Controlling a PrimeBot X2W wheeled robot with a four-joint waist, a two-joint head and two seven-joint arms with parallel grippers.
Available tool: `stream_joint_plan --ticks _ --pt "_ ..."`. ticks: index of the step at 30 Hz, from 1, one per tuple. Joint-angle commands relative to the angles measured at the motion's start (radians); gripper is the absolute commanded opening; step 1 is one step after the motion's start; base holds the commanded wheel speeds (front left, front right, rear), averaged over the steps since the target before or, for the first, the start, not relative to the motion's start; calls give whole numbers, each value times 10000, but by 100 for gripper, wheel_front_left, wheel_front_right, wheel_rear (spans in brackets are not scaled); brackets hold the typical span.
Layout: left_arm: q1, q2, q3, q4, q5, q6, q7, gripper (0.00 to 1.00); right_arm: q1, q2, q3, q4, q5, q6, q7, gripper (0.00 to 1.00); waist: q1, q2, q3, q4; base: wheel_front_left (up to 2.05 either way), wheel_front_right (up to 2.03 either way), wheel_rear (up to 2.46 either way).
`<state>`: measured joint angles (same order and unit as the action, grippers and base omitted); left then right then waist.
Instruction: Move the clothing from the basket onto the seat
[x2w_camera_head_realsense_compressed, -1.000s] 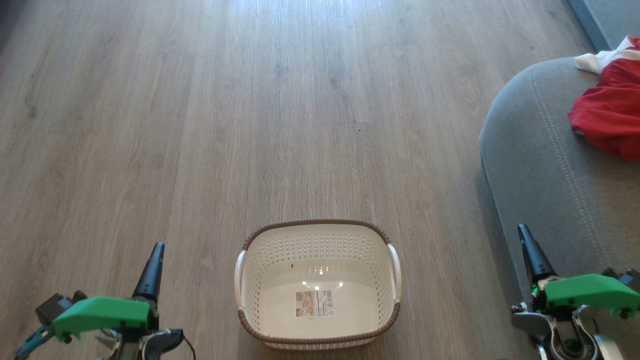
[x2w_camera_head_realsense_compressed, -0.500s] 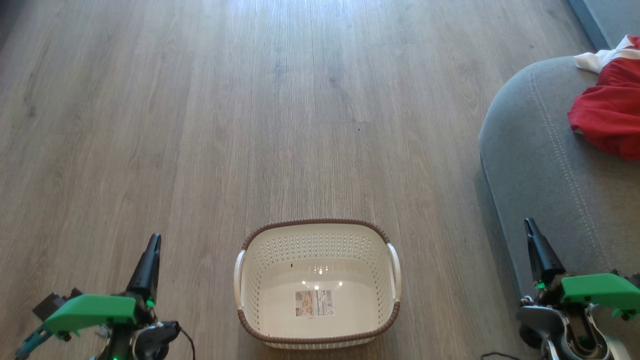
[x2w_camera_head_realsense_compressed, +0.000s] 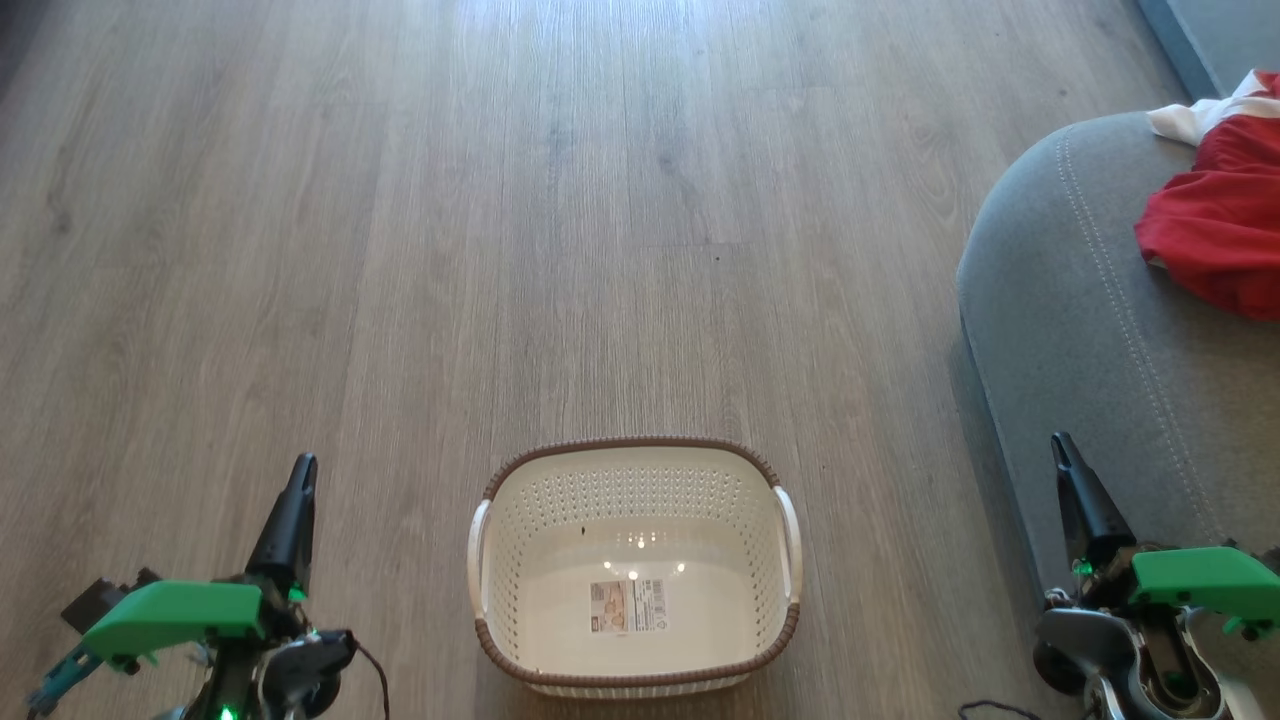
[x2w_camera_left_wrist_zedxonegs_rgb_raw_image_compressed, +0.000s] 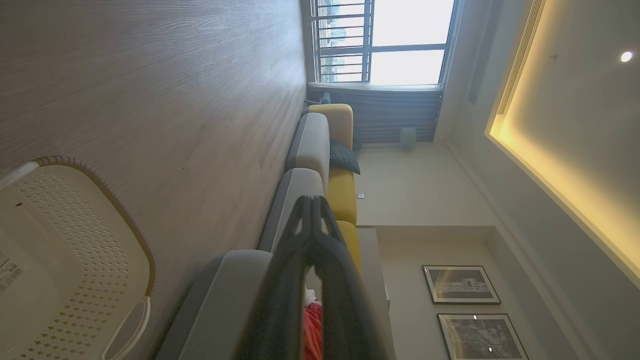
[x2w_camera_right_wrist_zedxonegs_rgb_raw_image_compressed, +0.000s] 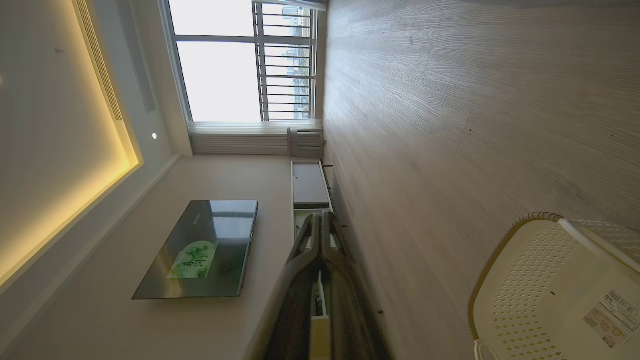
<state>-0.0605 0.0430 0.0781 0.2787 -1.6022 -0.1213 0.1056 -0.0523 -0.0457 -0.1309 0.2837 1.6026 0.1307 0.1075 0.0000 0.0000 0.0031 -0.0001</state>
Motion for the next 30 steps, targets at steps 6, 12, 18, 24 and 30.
stream_joint_plan --ticks 6,12,18,24,30 --pt "-476 72 359 -333 -62 -94 79 0 -557 -45 170 -389 60 0 58 0 0 0 0 1 0 0 0" --pt "-476 72 359 -333 -63 -94 78 0 -556 -45 170 -389 60 0 58 0 0 0 0 1 0 0 0" --pt "-476 72 358 -333 -63 -94 78 0 -556 -45 170 -389 60 0 58 0 0 0 0 1 0 0 0" --pt "-476 72 358 -333 -63 -94 78 0 -556 -45 170 -389 60 0 58 0 0 0 0 1 0 0 0" --pt "-476 72 358 -334 -63 -94 78 0 -556 -45 171 -389 61 0 58 0 0 0 0 1 0 0 0"
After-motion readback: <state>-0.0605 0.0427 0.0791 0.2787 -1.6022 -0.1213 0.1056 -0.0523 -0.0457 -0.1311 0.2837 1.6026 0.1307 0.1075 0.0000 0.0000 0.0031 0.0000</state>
